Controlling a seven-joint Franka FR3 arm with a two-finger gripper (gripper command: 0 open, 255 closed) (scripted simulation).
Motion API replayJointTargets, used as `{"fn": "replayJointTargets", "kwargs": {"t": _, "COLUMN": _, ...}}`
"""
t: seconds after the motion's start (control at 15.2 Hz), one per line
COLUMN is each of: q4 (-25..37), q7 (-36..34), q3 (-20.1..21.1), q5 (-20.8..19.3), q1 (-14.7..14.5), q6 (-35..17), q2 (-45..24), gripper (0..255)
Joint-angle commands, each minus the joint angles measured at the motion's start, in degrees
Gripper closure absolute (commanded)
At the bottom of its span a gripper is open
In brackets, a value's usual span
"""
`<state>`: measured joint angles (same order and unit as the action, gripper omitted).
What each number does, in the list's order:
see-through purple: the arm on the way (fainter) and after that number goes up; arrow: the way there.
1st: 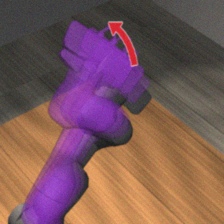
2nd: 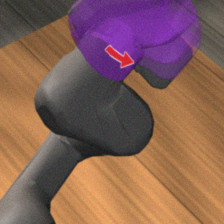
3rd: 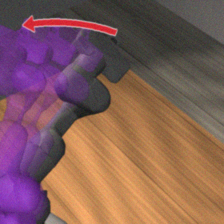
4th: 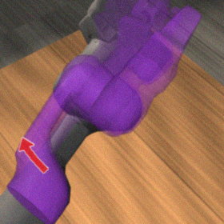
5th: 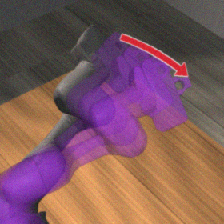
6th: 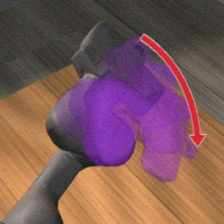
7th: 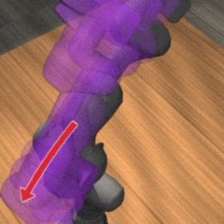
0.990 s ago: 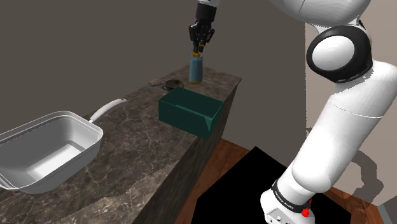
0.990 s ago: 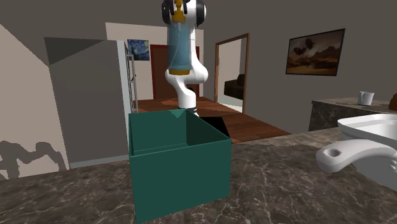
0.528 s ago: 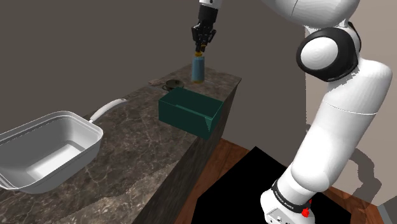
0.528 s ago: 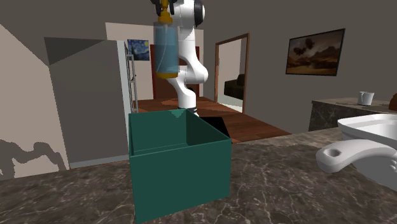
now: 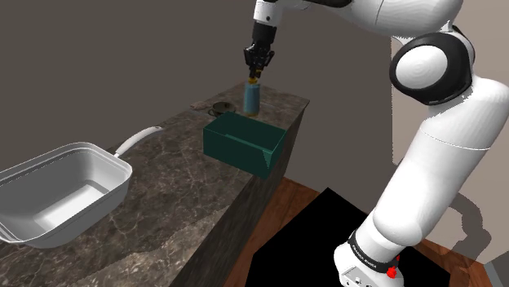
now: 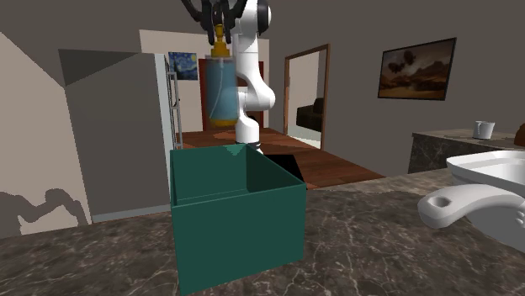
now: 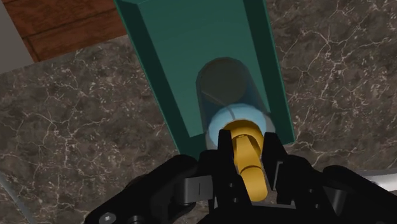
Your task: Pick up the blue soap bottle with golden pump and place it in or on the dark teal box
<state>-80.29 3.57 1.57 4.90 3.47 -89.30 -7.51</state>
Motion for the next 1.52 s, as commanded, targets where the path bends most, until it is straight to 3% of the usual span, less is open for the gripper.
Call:
{"fn": "replayJointTargets", "kwargs": {"t": 0.0, "q4": -2.5, "q7": 0.2, "q3": 0.0, "q5": 0.0, "q1": 0.0, "q6": -1.9, "q2": 0.7, "gripper": 255}}
{"fn": "replayJointTargets", "kwargs": {"t": 0.86, "q4": -14.8, "q7": 1.0, "q3": 0.0, "q5": 0.2, "q1": 0.0, "q6": -12.4, "q2": 2.4, "gripper": 255}}
{"fn": "replayJointTargets", "kwargs": {"t": 1.45, "q4": -15.3, "q7": 1.1, "q3": 0.0, "q5": 0.2, "q1": 0.0, "q6": -12.9, "q2": 2.4, "gripper": 255}}
